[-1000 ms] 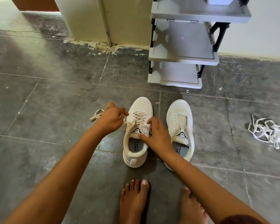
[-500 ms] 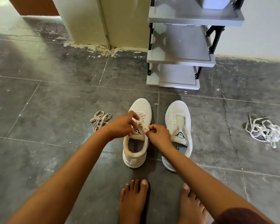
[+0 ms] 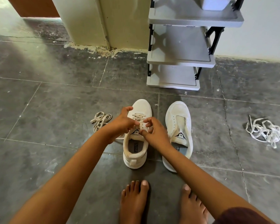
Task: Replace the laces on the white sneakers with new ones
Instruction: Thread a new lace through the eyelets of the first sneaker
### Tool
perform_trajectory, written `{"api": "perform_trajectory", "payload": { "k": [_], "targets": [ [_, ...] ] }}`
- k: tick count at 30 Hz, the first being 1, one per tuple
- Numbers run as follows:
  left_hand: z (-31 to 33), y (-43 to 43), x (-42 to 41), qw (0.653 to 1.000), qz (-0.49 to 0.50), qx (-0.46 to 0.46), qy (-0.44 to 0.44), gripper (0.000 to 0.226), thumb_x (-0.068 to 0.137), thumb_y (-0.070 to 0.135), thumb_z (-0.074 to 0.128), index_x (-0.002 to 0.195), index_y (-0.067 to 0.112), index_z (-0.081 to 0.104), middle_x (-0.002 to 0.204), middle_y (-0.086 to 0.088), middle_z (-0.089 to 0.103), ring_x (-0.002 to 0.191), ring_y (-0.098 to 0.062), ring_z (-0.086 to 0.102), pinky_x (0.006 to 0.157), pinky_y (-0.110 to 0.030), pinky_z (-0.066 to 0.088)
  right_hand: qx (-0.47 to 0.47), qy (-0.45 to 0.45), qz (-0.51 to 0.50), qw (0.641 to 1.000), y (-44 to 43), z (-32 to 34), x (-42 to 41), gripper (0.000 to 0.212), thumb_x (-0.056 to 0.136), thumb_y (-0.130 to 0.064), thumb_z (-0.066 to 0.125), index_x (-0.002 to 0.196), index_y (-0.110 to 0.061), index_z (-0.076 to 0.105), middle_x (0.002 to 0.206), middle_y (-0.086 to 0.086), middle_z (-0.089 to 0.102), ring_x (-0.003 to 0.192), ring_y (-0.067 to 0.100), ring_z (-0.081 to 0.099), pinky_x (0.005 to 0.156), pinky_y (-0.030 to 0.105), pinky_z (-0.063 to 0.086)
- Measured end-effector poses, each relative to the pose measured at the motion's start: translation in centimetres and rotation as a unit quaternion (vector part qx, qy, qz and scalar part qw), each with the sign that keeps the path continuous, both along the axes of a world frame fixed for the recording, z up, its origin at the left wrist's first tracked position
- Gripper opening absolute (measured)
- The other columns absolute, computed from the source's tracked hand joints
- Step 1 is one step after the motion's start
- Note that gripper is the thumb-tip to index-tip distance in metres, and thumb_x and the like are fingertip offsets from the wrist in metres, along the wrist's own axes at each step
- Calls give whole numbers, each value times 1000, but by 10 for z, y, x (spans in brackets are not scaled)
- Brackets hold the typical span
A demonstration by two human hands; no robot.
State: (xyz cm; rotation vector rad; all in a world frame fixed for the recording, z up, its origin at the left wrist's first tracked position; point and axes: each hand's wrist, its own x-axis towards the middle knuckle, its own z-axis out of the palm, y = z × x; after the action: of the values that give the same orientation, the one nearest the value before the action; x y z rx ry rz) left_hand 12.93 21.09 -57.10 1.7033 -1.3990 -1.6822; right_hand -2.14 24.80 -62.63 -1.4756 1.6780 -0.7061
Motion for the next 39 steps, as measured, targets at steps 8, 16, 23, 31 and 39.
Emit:
{"api": "perform_trajectory", "payload": {
  "k": [8, 16, 23, 31, 39],
  "targets": [
    [-151, 149, -28, 988, 48, 115, -94, 58, 97, 54, 12, 145, 27, 28, 156, 2, 20, 144, -20, 15, 115, -36, 8, -90, -59, 65, 992, -2, 17, 10, 21, 85, -24, 67, 106, -24, 64, 101, -9, 56, 76, -1, 52, 72, 23, 47],
    [-174, 175, -50, 978, 22, 70, -197, 60, 96, 57, 9, 146, 28, 27, 157, 2, 19, 145, -20, 12, 116, -37, 6, -74, -75, 50, 993, -13, 16, 21, 11, 87, -17, 63, 96, -18, 69, 92, -7, 61, 72, -4, 52, 64, 3, 37],
    [-132, 149, -45, 984, -39, 3, -173, 58, 97, 54, 11, 145, 28, 30, 156, 0, 22, 144, -21, 15, 117, -38, 9, -54, -117, -14, 992, -20, 16, 9, 4, 86, -18, 67, 83, -15, 67, 77, -13, 61, 63, -5, 51, 64, 15, 39],
    [-10, 4, 7, 950, -56, -180, -251, 19, 91, 18, 60, 104, 9, 71, 100, -7, 67, 87, -17, 59, 77, -25, 42, 4, 46, 18, 999, -8, 4, -5, 40, 70, -41, 78, 97, -18, 59, 85, -7, 58, 77, 8, 55, 72, 28, 46],
    [-20, 20, -13, 930, -56, -239, -273, 17, 87, 9, 62, 100, 9, 73, 97, -10, 69, 91, -21, 62, 73, -14, 37, 65, -55, -53, 995, -5, -2, -7, 11, 81, -13, 70, 90, -6, 68, 81, 6, 65, 74, 16, 60, 75, 31, 52]
  ]
}}
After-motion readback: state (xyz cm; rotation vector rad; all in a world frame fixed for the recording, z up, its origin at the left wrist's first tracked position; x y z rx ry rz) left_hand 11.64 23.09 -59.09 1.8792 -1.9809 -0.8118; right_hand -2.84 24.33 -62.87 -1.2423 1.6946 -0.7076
